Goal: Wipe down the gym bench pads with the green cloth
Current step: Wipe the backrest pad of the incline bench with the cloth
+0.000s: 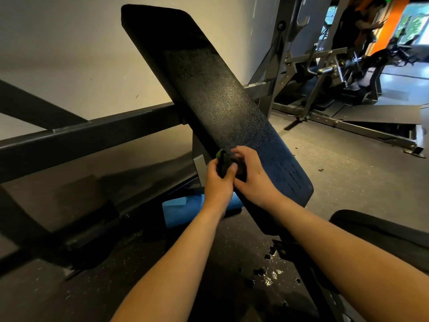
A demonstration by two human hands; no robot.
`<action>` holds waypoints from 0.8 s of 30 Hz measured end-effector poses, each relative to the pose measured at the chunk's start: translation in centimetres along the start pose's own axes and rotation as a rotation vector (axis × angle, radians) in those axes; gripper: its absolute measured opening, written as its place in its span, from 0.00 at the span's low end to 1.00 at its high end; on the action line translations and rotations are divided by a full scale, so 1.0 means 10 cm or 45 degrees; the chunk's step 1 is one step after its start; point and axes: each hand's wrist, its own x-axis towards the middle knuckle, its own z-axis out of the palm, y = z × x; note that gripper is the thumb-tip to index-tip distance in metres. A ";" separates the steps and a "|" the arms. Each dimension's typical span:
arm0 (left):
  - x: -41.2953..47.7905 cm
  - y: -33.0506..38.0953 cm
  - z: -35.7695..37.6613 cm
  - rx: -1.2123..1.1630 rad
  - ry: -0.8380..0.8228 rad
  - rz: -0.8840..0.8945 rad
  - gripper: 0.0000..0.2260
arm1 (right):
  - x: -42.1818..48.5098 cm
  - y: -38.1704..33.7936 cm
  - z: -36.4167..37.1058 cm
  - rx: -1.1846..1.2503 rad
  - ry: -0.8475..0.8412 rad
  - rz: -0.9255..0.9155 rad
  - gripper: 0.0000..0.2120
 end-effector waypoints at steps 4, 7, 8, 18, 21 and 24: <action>0.44 0.26 -0.16 0.065 0.358 0.157 0.14 | -0.08 0.12 0.02 -0.197 0.013 0.262 0.35; 0.67 0.37 -0.04 0.270 0.252 0.128 0.16 | -0.21 0.24 0.09 -0.323 0.034 0.327 0.31; 0.67 0.36 0.03 0.330 0.200 0.110 0.16 | -0.22 0.26 0.10 -0.327 0.049 0.311 0.30; 0.09 -0.15 0.13 0.520 0.012 0.306 0.11 | -0.36 0.41 0.14 -0.366 0.105 0.240 0.25; -0.09 -0.25 0.10 0.574 -0.082 0.271 0.13 | -0.43 0.44 0.11 -0.533 0.118 0.192 0.26; 0.05 -0.12 0.03 0.533 0.003 0.320 0.17 | -0.50 0.49 0.02 -0.573 0.078 0.158 0.25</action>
